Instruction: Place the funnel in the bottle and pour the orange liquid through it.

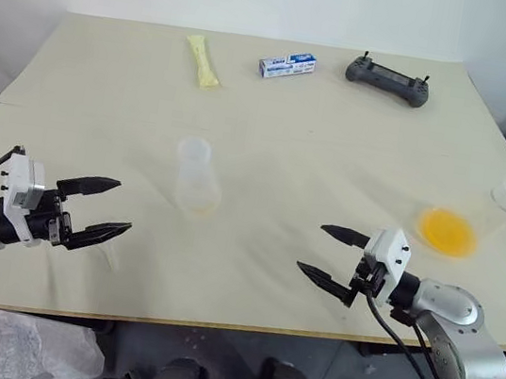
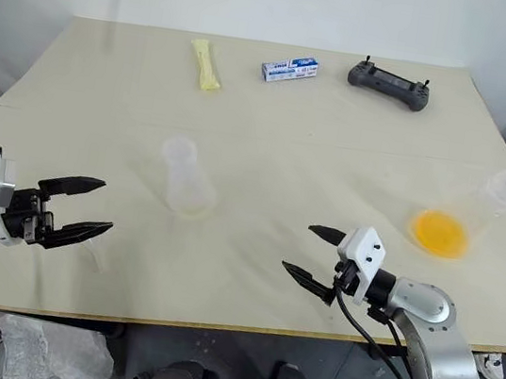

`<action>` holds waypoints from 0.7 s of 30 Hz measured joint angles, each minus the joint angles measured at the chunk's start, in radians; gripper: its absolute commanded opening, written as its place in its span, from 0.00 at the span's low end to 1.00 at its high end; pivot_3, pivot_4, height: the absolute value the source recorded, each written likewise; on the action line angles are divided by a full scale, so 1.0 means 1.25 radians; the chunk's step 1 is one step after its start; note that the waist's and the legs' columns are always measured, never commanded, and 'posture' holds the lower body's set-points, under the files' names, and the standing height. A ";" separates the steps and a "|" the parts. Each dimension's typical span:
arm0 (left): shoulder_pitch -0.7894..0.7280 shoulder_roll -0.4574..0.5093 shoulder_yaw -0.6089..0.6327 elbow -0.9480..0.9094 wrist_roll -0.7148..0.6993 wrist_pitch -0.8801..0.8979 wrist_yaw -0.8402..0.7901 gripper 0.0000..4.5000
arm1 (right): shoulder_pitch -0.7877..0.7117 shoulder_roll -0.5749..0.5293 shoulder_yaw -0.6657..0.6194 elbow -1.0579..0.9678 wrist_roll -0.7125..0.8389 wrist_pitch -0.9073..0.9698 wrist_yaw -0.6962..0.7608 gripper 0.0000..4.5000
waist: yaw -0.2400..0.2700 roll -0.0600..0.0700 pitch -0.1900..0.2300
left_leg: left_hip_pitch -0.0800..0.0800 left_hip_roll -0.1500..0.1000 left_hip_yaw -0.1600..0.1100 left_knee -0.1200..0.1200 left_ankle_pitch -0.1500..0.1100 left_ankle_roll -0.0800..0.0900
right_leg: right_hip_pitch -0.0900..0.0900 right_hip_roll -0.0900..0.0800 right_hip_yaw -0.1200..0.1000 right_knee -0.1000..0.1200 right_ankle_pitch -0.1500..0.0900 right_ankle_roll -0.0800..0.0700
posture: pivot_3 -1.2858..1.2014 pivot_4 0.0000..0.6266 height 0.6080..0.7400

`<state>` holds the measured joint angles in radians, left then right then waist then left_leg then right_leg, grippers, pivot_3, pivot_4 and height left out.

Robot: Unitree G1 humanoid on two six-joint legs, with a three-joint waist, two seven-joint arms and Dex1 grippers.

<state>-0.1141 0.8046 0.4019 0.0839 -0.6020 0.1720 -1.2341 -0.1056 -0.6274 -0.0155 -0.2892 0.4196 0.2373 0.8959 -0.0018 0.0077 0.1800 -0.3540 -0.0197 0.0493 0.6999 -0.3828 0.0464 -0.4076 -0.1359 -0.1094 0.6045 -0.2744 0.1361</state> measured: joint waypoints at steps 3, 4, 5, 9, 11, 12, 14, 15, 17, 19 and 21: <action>0.001 0.000 0.001 -0.007 0.000 0.013 0.005 0.99 | -0.002 0.000 0.000 0.000 0.000 0.000 0.000 1.00 | 0.000 0.000 0.000 | 0.000 0.000 0.000 0.000 0.000 0.000 | 0.000 0.000 0.000 0.000 0.000 0.000 | 0.52 0.24 1.00; 0.001 0.000 0.001 -0.011 0.000 0.017 0.011 0.99 | -0.004 0.000 0.000 0.000 0.000 0.000 0.000 1.00 | 0.000 0.000 0.000 | 0.000 0.000 0.000 0.000 0.000 0.000 | 0.000 0.000 0.000 0.000 0.000 0.000 | 0.52 0.24 1.00; 0.001 0.000 0.003 -0.018 -0.002 0.027 0.021 0.99 | -0.007 0.001 0.000 0.000 0.000 0.000 0.000 1.00 | 0.000 0.000 0.000 | 0.000 0.000 0.000 0.000 0.000 0.000 | 0.000 0.000 0.000 0.000 0.000 0.000 | 0.52 0.24 1.00; 0.000 -0.001 0.019 -0.046 -0.023 0.081 0.079 0.99 | -0.020 0.002 0.001 0.002 -0.001 0.000 0.005 1.00 | 0.000 0.000 0.000 | 0.000 0.000 0.000 0.000 0.000 0.000 | 0.000 0.000 0.000 0.000 0.000 0.000 | 0.52 0.24 1.00; 0.005 -0.003 0.028 -0.062 -0.023 0.091 0.106 0.99 | -0.030 0.003 0.004 0.008 -0.001 0.000 0.008 1.00 | 0.000 0.000 0.000 | 0.000 0.000 0.000 0.000 0.000 0.000 | 0.000 0.000 0.000 0.000 0.000 0.000 | 0.52 0.24 1.00; 0.017 -0.005 0.043 -0.075 -0.023 0.092 0.125 0.99 | -0.039 0.006 0.007 0.016 -0.001 0.000 0.012 1.00 | -0.001 0.000 0.000 | 0.000 0.000 0.000 0.000 0.000 0.000 | 0.000 0.000 0.000 0.000 0.000 0.000 | 0.52 0.24 1.00; 0.043 -0.005 0.067 -0.094 -0.023 0.097 0.153 0.99 | -0.050 0.007 0.009 0.028 -0.001 -0.001 0.018 1.00 | -0.001 0.000 0.000 | 0.000 0.000 0.000 0.000 0.000 0.000 | 0.000 0.000 0.000 0.000 0.000 0.000 | 0.52 0.24 1.00; 0.057 -0.005 0.078 -0.103 -0.023 0.106 0.166 0.99 | -0.059 0.007 0.010 0.038 -0.002 -0.001 0.022 1.00 | -0.002 0.000 0.000 | 0.000 0.000 0.000 0.000 0.000 0.000 | 0.000 0.000 0.000 0.000 0.000 0.000 | 0.52 0.24 1.00; 0.104 -0.005 0.112 -0.134 -0.025 0.133 0.191 0.99 | -0.073 0.008 0.011 0.055 -0.003 -0.002 0.030 1.00 | -0.004 0.000 0.000 | 0.000 0.001 0.000 0.000 0.000 0.000 | 0.000 0.000 0.000 0.000 0.000 0.000 | 0.52 0.24 1.00; 0.155 -0.005 0.149 -0.161 -0.029 0.141 0.202 0.99 | -0.084 0.010 0.014 0.069 -0.004 -0.003 0.038 1.00 | -0.003 0.000 0.000 | 0.000 0.001 0.000 0.000 0.000 0.000 | 0.000 0.000 0.000 -0.001 0.000 0.000 | 0.52 0.24 1.00; 0.197 -0.012 0.188 -0.193 -0.033 0.143 0.214 0.99 | -0.092 0.012 0.016 0.081 -0.007 -0.004 0.046 1.00 | -0.003 0.000 0.000 | 0.000 0.001 0.000 0.000 0.000 -0.001 | 0.000 0.000 0.001 -0.001 0.000 0.000 | 0.52 0.24 1.00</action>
<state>0.1325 0.7900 0.6373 -0.1574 -0.6427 0.3506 -0.9666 -0.2206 -0.6119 0.0051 -0.1882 0.4109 0.2324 0.9528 -0.0050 0.0077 0.1801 -0.3540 -0.0185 0.0491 0.6994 -0.3832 0.0458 -0.4075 -0.1357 -0.1087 0.6028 -0.2745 0.1360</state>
